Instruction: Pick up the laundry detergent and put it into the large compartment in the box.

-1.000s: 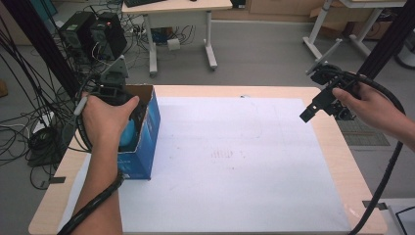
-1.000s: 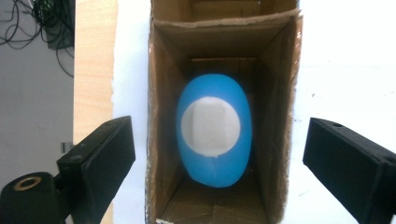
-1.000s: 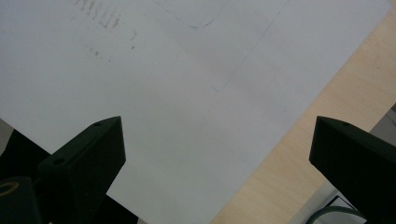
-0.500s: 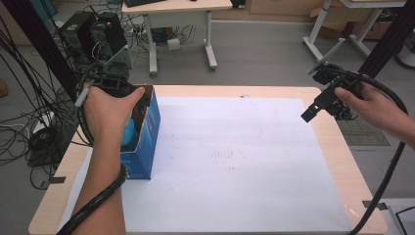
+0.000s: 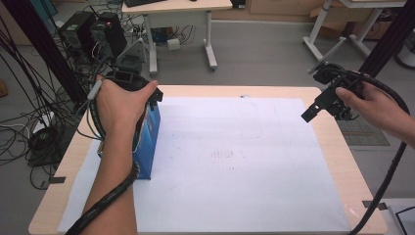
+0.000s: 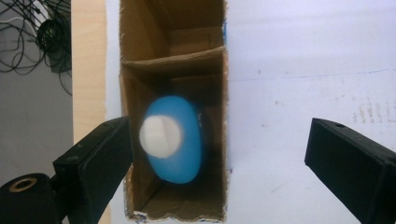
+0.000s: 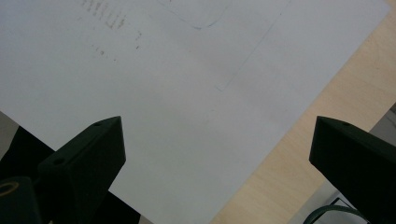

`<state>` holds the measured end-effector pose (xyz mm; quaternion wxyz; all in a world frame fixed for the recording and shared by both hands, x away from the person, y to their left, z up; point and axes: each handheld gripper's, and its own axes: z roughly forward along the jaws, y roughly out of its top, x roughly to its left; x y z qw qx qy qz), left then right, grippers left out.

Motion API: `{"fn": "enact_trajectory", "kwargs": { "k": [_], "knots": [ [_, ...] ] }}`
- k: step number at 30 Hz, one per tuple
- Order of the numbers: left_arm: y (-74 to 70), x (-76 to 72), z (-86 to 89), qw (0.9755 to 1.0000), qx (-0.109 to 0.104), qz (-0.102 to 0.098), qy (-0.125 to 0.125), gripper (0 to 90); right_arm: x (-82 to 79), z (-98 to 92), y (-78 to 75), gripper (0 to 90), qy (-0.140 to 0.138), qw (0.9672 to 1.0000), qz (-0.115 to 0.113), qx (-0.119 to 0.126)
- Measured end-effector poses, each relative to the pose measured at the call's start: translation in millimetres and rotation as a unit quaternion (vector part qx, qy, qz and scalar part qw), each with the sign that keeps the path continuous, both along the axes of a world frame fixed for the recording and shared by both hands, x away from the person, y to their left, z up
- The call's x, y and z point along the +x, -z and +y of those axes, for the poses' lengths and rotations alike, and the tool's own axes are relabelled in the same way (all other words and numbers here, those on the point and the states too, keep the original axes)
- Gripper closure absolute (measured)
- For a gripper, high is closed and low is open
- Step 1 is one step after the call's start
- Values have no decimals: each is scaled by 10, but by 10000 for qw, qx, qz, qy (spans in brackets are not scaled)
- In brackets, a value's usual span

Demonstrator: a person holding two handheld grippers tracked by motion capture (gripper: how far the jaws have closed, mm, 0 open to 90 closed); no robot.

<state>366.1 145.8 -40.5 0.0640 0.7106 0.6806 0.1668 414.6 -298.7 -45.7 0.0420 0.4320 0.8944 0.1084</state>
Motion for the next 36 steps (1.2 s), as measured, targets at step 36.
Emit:
{"fn": "enact_trajectory", "kwargs": {
  "k": [36],
  "knots": [
    [85, 168, -425, 9987, -188, 40, 475, 79, 42, -13, 22, 34, -20, 10000, 63, 47]
  ]
}}
